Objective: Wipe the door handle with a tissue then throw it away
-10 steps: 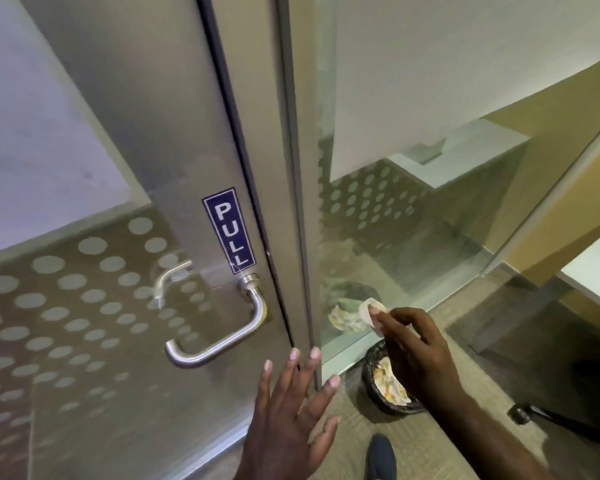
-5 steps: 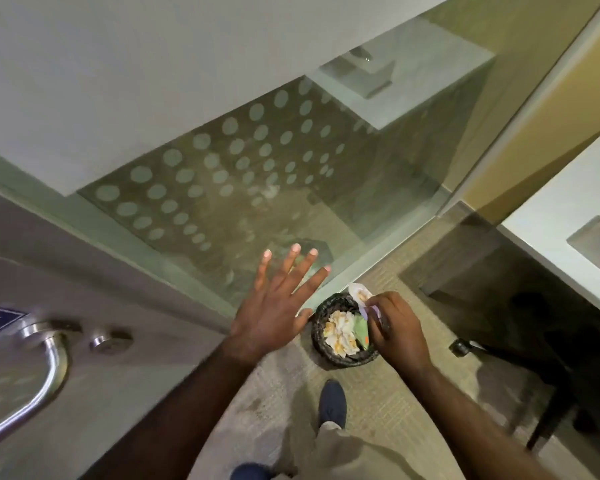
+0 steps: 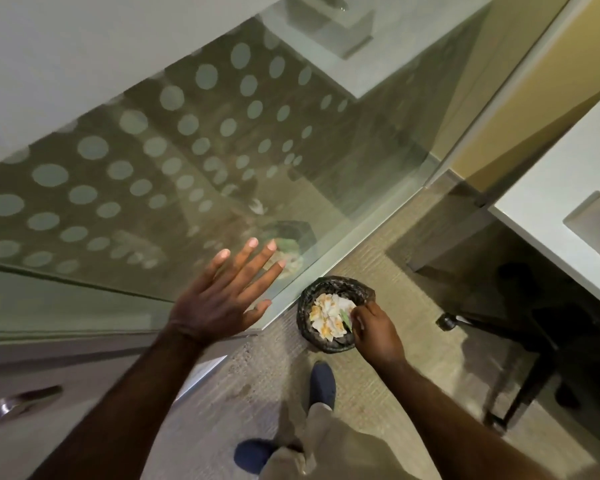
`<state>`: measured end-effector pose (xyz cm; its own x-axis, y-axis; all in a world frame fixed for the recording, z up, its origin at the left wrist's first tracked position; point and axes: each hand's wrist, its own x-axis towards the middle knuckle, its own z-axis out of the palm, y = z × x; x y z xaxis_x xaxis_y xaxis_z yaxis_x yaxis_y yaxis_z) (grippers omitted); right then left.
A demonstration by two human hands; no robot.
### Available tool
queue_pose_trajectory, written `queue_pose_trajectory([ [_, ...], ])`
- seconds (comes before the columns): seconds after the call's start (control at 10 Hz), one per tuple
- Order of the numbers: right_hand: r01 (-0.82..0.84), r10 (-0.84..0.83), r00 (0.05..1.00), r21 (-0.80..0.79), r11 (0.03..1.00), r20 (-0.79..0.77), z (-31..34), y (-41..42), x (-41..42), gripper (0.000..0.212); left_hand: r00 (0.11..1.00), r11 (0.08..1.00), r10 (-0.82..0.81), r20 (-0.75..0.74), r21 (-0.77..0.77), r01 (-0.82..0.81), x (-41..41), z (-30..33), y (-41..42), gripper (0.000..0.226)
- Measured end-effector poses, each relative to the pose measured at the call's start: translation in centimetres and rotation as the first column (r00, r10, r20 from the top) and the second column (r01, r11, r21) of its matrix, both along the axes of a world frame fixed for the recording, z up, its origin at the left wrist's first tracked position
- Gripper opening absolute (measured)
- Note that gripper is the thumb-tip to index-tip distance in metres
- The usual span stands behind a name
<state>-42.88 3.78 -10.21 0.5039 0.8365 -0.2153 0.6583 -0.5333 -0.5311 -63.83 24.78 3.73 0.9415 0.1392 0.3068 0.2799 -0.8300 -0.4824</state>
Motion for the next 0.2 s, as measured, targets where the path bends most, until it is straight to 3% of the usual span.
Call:
queue_pose_trajectory([
  [0.1,0.071,-0.075,0.996,-0.076,0.995,-0.051,-1.2,0.7,-0.1,0.013,0.999,0.999,-0.031,0.023,-0.031,0.031,-0.1,-0.4,0.1,0.074],
  [0.2,0.029,-0.058,0.99,-0.213,0.977,-0.128,-2.7,1.2,0.0,0.029,0.999,0.997,-0.039,0.038,-0.071,0.041,0.4,-0.1,-0.1,0.078],
])
